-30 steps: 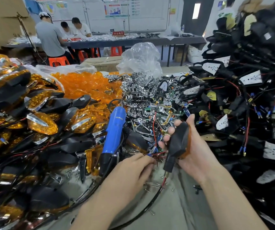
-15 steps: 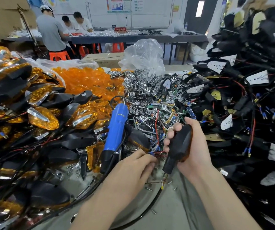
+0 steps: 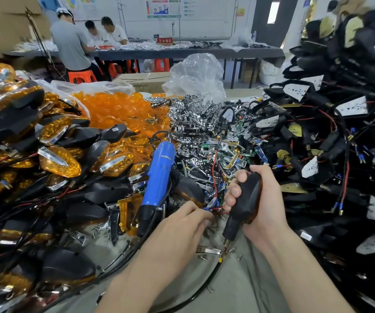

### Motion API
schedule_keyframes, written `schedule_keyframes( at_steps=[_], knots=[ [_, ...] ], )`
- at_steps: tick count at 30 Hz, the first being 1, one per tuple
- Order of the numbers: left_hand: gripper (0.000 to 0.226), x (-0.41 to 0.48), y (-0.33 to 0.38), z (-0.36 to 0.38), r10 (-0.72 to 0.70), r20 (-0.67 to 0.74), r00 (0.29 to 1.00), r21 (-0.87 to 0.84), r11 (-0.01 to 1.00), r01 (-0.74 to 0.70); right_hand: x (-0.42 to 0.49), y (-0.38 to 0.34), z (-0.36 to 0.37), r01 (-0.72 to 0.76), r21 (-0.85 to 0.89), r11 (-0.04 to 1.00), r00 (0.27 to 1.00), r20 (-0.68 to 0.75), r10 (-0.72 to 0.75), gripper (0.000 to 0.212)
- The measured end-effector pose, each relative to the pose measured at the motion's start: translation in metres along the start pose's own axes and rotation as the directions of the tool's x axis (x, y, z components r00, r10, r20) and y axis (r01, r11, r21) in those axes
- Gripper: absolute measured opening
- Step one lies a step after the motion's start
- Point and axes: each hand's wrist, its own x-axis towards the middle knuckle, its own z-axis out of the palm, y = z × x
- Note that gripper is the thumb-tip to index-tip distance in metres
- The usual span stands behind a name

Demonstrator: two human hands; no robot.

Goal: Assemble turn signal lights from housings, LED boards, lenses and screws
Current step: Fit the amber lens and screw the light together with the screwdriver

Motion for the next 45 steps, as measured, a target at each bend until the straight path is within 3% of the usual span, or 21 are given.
schedule_keyframes(
  at_steps=[12, 17, 21, 25, 27, 29, 33, 36, 39, 45],
  knots=[
    [0.022, -0.003, -0.001, 0.000, 0.058, -0.002, 0.998, -0.034, 0.998, -0.058, -0.001, 0.000, -0.001, -0.013, -0.004, 1.000, 1.000, 0.007, 0.013, 0.045],
    [0.019, -0.002, -0.001, 0.001, 0.003, -0.012, 1.000, 0.024, 1.000, -0.003, 0.000, 0.002, 0.003, 0.020, 0.008, 1.000, 0.999, -0.046, -0.020, 0.043],
    [0.040, -0.003, -0.002, -0.001, -0.023, -0.001, 1.000, 0.098, 0.995, 0.023, 0.001, 0.002, 0.002, 0.012, 0.018, 1.000, 0.999, -0.034, -0.011, 0.044],
    [0.037, -0.003, -0.001, 0.000, -0.004, 0.035, 0.999, 0.087, 0.996, 0.001, 0.004, 0.004, -0.001, 0.006, 0.000, 1.000, 1.000, -0.018, -0.006, 0.050],
    [0.030, -0.003, -0.002, 0.001, -0.001, 0.050, 0.999, 0.114, 0.993, -0.005, 0.005, 0.005, -0.001, 0.030, -0.019, 0.999, 1.000, -0.006, -0.030, 0.043],
    [0.024, -0.003, -0.002, 0.001, -0.013, 0.065, 0.998, 0.127, 0.992, 0.004, 0.006, 0.007, 0.000, 0.081, -0.087, 0.993, 0.996, -0.017, -0.083, 0.021],
    [0.018, -0.003, -0.001, 0.000, -0.019, 0.072, 0.997, 0.140, 0.990, 0.009, 0.008, 0.012, 0.000, 0.168, -0.191, 0.967, 0.985, -0.016, -0.174, 0.017],
    [0.014, -0.003, 0.001, -0.002, -0.004, 0.068, 0.998, 0.138, 0.990, -0.006, 0.006, 0.013, -0.001, 0.115, -0.195, 0.974, 0.993, 0.007, -0.116, 0.012],
    [0.016, -0.003, 0.002, -0.003, 0.004, 0.066, 0.998, 0.126, 0.992, -0.012, 0.006, 0.013, 0.000, 0.051, -0.165, 0.985, 0.998, -0.019, -0.055, 0.016],
    [0.021, 0.000, 0.004, -0.003, 0.017, 0.001, 1.000, -0.038, 0.999, -0.017, 0.004, 0.013, 0.001, 0.152, -0.279, 0.948, 0.988, 0.041, -0.146, 0.036]
  ],
)
